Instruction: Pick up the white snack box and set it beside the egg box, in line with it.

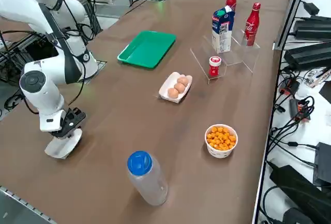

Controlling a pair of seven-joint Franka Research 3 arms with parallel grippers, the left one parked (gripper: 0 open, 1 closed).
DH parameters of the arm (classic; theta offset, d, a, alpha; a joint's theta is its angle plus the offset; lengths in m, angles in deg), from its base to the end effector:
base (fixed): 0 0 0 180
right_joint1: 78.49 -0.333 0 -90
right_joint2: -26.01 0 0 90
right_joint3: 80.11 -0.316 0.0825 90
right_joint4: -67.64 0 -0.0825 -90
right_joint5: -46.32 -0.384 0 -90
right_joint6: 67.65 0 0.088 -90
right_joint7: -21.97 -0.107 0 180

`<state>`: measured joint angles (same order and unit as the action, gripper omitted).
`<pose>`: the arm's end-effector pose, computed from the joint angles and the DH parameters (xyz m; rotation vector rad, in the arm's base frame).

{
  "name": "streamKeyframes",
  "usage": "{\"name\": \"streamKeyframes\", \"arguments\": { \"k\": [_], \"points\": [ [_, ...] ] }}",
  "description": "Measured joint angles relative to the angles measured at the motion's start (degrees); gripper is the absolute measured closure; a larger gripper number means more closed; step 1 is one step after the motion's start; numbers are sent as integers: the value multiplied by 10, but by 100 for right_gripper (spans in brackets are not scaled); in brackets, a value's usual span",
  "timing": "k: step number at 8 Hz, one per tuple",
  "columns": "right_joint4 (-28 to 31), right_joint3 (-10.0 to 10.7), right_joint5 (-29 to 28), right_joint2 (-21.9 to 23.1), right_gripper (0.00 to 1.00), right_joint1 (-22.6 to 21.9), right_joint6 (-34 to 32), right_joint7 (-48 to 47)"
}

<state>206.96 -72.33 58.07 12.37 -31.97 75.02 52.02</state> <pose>0.2732 -0.3829 0.1961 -3.0821 0.3839 0.3553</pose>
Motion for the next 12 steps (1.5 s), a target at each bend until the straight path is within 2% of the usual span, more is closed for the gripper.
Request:
{"name": "streamKeyframes", "arguments": {
  "k": [2,4,6,8,10,12],
  "points": [
    [0,0,0,0,98,0,2,0],
    [0,0,0,1,98,1,2,0],
    [-4,-7,-4,22,98,0,-15,-1],
    [-20,-31,-41,79,98,-16,-101,-8],
    [-52,-43,-55,136,98,-71,-195,-11],
    [-118,-46,-60,132,98,-168,-226,-18]
  ]
}}
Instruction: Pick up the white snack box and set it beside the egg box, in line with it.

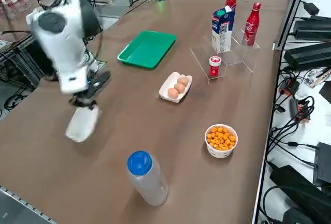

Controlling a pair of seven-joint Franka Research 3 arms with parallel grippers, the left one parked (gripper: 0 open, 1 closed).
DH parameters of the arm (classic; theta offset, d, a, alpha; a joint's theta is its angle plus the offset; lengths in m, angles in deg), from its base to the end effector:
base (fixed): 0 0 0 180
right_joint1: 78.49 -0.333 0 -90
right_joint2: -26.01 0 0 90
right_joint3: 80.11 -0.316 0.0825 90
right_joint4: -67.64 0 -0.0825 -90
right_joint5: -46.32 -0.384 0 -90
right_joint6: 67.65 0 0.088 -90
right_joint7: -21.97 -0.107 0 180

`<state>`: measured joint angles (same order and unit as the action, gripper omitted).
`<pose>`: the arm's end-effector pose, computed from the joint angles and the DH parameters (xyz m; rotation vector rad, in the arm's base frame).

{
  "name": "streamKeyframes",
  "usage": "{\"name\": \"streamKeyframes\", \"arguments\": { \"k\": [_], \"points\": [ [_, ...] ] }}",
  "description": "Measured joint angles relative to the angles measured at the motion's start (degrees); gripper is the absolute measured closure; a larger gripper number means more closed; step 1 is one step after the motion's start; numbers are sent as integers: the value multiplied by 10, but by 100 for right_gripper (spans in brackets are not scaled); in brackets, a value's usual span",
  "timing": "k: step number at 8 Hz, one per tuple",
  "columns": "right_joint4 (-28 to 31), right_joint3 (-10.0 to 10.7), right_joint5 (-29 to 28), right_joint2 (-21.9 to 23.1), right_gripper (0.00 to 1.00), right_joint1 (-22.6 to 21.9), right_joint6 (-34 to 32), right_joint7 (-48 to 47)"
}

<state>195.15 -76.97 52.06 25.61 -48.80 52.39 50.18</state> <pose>0.4268 -0.2811 0.3597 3.1290 -0.0383 -0.2519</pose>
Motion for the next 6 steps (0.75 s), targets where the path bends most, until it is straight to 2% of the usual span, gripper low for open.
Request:
{"name": "streamKeyframes", "arguments": {
  "k": [2,3,4,6],
  "points": [
    [-102,-3,-1,-68,98,-111,-28,-40],
    [-135,-3,-2,-111,98,-153,-28,-63],
    [-151,-3,-2,-152,98,-185,-17,-90],
    [-158,-2,-1,-216,98,-213,28,-141]
  ]
}}
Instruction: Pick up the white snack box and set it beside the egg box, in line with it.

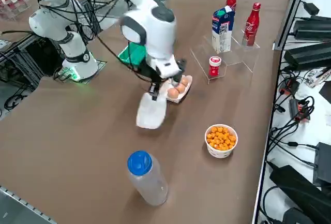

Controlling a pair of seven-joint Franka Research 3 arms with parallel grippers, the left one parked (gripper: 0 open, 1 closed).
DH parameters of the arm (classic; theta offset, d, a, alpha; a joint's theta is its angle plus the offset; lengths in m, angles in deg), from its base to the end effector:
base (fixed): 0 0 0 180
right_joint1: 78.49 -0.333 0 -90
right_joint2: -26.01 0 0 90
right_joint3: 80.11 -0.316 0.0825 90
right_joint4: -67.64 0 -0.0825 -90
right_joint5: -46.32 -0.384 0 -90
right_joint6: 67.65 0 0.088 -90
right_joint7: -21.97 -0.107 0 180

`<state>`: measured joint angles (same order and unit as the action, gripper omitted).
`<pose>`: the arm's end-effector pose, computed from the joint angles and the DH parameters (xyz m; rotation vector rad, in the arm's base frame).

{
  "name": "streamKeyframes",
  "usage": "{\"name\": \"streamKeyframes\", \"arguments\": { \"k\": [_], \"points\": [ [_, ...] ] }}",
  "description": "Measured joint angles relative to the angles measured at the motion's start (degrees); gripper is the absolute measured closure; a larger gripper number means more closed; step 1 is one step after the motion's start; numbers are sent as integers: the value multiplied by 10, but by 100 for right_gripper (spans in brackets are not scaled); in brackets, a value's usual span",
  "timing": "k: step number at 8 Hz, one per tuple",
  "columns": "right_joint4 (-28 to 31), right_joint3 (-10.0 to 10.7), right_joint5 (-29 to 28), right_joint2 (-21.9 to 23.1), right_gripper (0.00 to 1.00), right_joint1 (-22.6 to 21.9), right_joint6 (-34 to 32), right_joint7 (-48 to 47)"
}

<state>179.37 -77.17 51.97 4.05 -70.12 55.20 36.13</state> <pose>0.5836 -0.1200 0.2685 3.0675 0.1735 -0.3172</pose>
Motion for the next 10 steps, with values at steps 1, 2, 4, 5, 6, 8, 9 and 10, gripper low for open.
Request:
{"name": "streamKeyframes", "arguments": {
  "k": [1,2,4,5,6,8,9,10],
  "points": [
    [-2,1,0,-21,98,-3,22,-25],
    [-3,2,1,-33,98,-6,33,-47],
    [-6,2,1,-42,98,-11,52,-65],
    [-6,3,4,-44,98,-11,62,-67],
    [-6,5,9,-45,98,-11,66,-67],
    [-6,6,12,-47,98,-11,67,-68],
    [-6,6,12,-49,98,-11,67,-68],
    [-6,6,12,-52,96,-11,67,-68]
  ]
}}
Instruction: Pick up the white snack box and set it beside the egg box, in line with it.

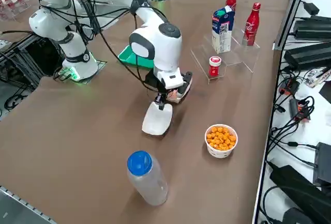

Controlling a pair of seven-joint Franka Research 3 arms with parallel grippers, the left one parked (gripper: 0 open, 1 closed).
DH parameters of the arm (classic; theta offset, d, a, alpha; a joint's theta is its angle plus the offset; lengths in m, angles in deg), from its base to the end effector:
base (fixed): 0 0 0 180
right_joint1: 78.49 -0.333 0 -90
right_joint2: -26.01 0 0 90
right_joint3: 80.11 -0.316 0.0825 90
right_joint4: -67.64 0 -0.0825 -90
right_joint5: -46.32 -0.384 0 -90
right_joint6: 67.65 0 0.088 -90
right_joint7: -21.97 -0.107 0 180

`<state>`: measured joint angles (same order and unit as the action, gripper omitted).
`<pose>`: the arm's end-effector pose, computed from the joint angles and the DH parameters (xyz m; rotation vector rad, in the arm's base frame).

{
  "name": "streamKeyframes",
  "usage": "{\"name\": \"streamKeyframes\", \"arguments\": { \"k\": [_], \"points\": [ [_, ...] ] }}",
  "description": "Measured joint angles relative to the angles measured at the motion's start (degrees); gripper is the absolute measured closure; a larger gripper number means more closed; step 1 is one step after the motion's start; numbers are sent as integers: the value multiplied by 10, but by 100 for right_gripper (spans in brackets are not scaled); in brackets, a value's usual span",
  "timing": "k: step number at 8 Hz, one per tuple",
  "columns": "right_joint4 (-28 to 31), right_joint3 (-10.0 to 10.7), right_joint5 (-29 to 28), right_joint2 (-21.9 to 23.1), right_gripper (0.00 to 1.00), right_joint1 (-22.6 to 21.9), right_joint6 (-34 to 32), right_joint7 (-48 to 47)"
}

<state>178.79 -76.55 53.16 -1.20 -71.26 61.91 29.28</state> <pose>0.5944 -0.1154 0.2257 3.0411 0.0413 -0.2586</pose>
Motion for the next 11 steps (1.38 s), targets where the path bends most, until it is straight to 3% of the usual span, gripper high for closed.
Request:
{"name": "streamKeyframes", "arguments": {
  "k": [4,7,9,10,11],
  "points": [
    [0,0,0,-12,93,0,2,-10],
    [-20,2,0,-13,44,0,-1,-14],
    [-62,4,-3,3,9,1,-63,-14],
    [-91,3,-19,28,0,0,-116,-14],
    [-124,1,-49,61,0,-2,-178,-14]
  ]
}}
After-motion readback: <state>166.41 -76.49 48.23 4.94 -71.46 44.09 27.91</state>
